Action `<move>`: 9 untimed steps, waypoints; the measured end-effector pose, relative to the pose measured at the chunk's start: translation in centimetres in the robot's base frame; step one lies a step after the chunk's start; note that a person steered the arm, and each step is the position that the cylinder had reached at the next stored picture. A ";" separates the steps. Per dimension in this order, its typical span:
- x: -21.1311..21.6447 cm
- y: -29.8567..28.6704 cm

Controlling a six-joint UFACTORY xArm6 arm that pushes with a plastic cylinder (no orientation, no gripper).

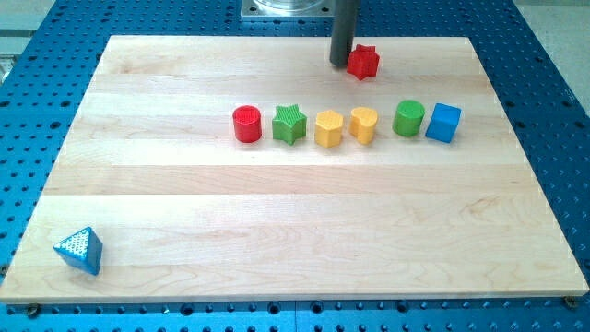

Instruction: Push the red blocks towards the top right corner of the board

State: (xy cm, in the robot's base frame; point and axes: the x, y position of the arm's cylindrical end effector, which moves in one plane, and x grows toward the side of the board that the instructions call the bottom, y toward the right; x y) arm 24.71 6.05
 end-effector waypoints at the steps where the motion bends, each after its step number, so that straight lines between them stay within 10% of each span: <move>1: 1.5 -1.2; 8: 1.4 11.8; 9: 2.9 3.7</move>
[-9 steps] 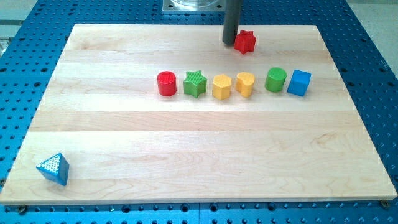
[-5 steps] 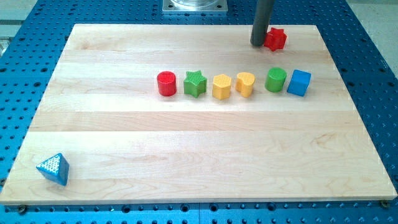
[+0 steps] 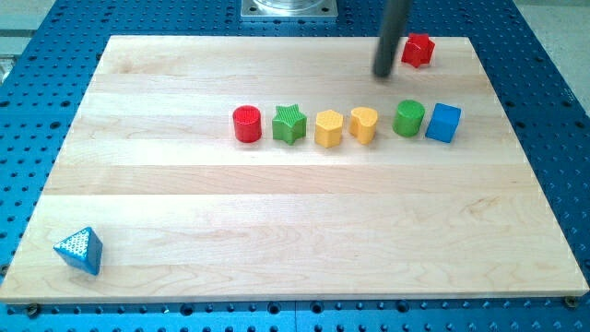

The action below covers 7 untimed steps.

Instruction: Push the red blocks towards the top right corner of the board

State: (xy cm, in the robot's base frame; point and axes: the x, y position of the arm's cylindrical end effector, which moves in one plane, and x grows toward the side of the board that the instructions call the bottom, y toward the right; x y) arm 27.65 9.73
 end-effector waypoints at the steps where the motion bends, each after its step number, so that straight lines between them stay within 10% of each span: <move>1: 0.5 -13.6; 2: 8.0 -24.7; 4: 17.9 -23.2; 7: 4.4 -4.5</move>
